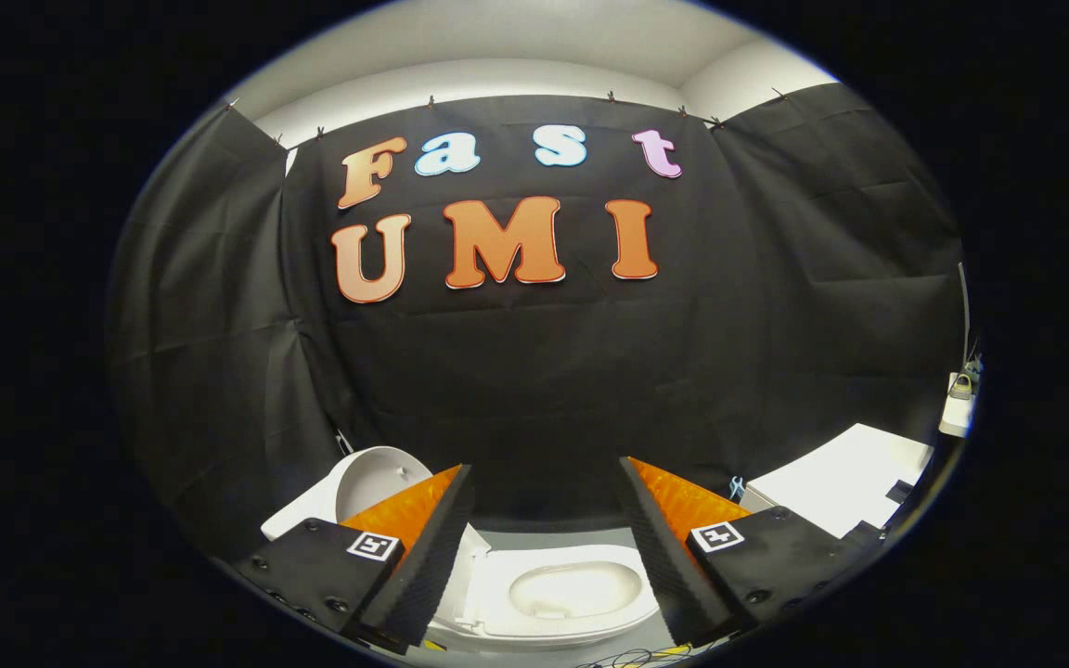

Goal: Open the toilet lid.

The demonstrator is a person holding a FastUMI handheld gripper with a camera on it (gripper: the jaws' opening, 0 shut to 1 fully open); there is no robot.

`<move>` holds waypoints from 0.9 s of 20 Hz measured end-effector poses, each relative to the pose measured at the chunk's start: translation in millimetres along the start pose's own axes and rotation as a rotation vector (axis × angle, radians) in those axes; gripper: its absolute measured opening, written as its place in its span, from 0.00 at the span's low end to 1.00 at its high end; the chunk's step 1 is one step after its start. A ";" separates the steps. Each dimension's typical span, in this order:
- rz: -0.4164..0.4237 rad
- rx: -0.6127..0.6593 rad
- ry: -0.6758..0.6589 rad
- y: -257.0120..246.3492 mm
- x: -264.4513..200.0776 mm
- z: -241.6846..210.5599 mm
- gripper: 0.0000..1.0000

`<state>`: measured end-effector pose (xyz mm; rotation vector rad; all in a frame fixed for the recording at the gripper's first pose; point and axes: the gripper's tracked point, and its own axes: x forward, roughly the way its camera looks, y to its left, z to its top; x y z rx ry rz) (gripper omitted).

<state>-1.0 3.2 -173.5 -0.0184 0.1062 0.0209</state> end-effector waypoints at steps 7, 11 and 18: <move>-0.002 -0.003 -0.002 0.2 -1.2 -0.3 0.98; -0.010 0.001 -0.009 -2.9 -1.6 1.8 0.98; -0.014 0.005 -0.008 -4.1 -2.7 1.4 0.98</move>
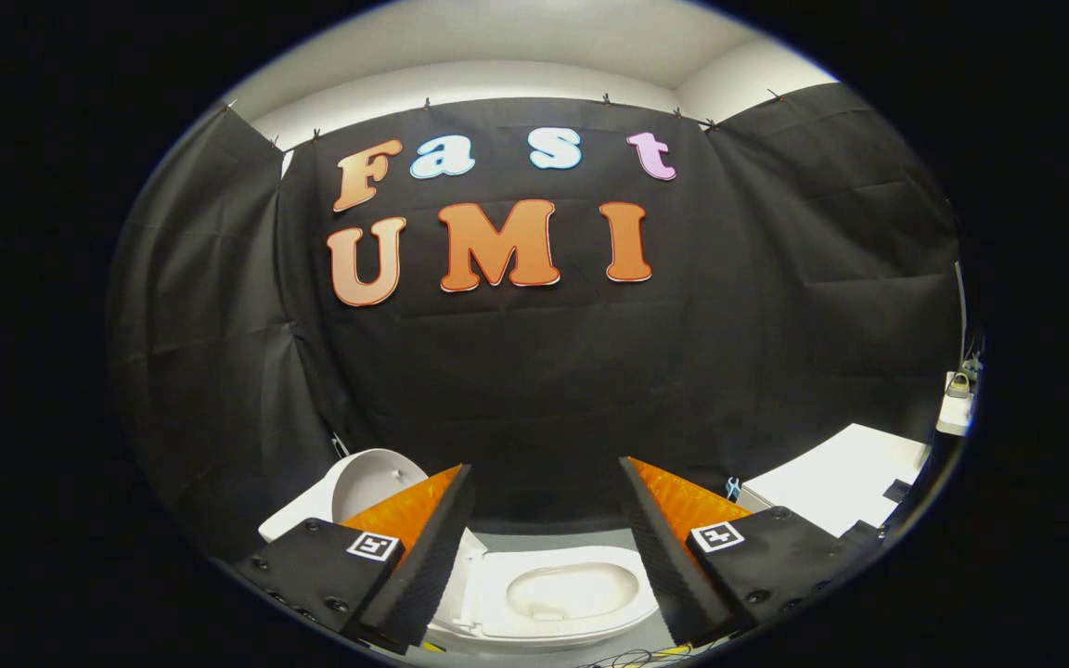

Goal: Open the toilet lid.

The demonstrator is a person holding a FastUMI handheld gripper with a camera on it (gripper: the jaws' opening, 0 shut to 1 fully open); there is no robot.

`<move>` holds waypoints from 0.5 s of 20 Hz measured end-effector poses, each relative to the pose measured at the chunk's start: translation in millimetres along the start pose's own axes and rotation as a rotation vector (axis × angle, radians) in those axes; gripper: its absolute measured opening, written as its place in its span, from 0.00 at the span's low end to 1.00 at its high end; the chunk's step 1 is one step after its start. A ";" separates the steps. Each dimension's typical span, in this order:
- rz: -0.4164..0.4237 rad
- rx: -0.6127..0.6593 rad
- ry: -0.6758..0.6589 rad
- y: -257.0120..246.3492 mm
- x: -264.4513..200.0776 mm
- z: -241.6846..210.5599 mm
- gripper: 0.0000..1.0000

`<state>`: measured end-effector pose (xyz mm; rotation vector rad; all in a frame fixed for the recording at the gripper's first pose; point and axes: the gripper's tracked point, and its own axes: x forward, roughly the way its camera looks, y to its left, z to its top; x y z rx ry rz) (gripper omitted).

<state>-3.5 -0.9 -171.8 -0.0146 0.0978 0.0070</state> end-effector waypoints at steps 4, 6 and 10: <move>0.002 0.003 -0.001 2.7 0.0 -1.0 0.98; 0.006 0.000 -0.004 5.4 -0.4 0.1 0.98; 0.004 0.000 -0.004 5.9 -0.8 -0.2 0.98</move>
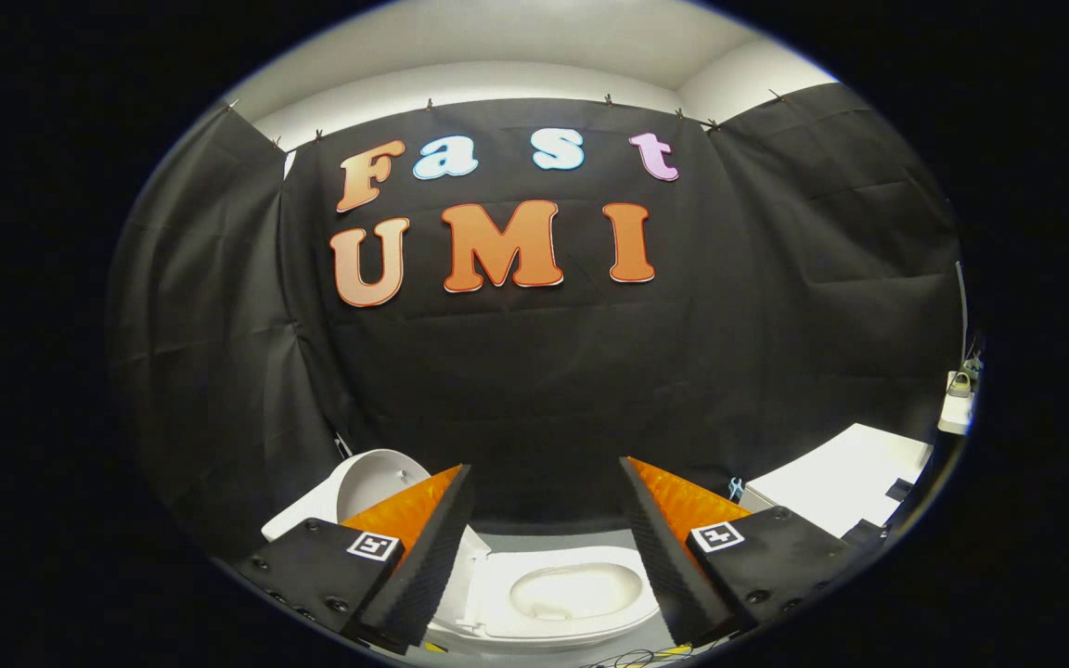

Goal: Open the toilet lid.

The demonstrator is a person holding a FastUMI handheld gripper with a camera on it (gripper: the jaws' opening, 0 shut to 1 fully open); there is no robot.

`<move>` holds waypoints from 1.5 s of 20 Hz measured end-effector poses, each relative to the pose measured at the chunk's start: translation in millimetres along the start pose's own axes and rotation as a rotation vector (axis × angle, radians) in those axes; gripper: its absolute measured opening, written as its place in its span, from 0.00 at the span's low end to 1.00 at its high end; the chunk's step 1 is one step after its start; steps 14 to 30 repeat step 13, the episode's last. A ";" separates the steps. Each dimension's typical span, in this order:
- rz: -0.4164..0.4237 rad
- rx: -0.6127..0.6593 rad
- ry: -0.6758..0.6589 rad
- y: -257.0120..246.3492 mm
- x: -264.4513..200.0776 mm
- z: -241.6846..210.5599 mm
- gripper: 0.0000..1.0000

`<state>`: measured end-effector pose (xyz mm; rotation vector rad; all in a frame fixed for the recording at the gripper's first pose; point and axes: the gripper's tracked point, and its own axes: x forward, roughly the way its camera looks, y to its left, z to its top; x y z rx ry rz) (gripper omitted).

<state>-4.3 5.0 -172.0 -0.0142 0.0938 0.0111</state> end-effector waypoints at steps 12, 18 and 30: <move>-0.005 0.005 0.007 -1.5 -1.3 -4.5 0.98; -0.004 0.007 0.008 -1.4 -1.4 -4.4 0.98; -0.004 0.007 0.008 -1.4 -1.4 -4.4 0.98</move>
